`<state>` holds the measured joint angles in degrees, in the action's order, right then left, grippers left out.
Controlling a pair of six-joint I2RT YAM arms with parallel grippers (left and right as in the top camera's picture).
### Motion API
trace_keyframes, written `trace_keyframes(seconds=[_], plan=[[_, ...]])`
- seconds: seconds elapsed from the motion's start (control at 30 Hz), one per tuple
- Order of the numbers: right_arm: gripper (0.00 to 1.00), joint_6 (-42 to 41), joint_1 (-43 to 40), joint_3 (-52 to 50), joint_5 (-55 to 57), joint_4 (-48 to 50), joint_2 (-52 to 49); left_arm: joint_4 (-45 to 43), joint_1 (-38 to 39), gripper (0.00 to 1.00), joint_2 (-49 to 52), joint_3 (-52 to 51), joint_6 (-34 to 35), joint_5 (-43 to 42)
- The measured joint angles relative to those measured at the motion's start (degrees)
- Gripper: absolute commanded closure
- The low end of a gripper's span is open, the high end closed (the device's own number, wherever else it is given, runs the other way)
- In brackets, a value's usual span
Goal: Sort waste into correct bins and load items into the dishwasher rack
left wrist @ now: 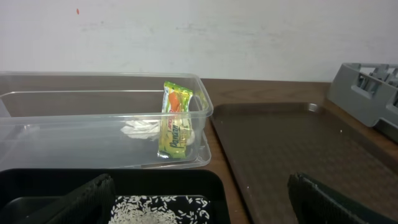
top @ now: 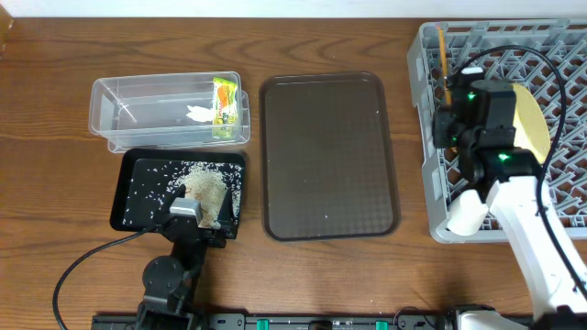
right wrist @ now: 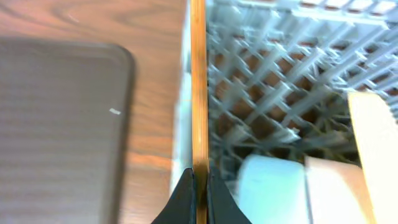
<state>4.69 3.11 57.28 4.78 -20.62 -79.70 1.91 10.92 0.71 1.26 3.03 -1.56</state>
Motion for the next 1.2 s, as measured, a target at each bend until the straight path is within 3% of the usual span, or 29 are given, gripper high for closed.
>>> trace_keyframes(seconds=[0.13,0.17,0.23,0.27,0.43,0.53,0.57,0.63,0.87,1.2], plan=[[0.98,2.9,-1.0,0.0,0.0,0.6,-4.1,0.0,0.0,0.09,0.0,0.0,0.0,0.0],[0.91,3.3,-1.0,0.0,0.0,0.7,-5.0,0.0,0.0,0.09,0.0,0.0,0.0,0.0],[0.59,3.6,-0.9,0.0,-0.2,0.7,-6.6,0.0,0.0,0.09,0.0,0.0,0.0,0.0],[0.53,3.7,-0.9,0.0,-0.2,0.7,-6.8,0.0,0.0,0.09,0.0,0.0,0.0,0.0],[0.44,1.0,0.0,0.0,-0.8,-0.3,-4.2,0.0,0.0,0.09,0.0,0.0,0.0,0.0],[0.38,-1.6,2.0,-0.1,-4.3,-3.3,3.7,0.0,0.0,0.09,0.0,0.0,0.0,0.0],[0.31,-2.2,2.9,-0.1,-5.8,-4.0,7.1,0.0,0.0,0.09,0.0,0.0,0.0,0.0],[0.01,-3.1,4.4,-0.1,-8.4,-5.7,13.2,0.0,0.0,0.09,0.0,0.0,0.0,0.0],[0.01,-4.1,9.0,0.0,-21.0,-14.6,35.1,0.0,0.0,0.09,0.0,0.0,0.0,0.0],[0.01,-4.2,9.0,0.0,-31.8,-22.7,51.4,0.0,0.0,0.09,0.0,0.0,0.0,0.0]])
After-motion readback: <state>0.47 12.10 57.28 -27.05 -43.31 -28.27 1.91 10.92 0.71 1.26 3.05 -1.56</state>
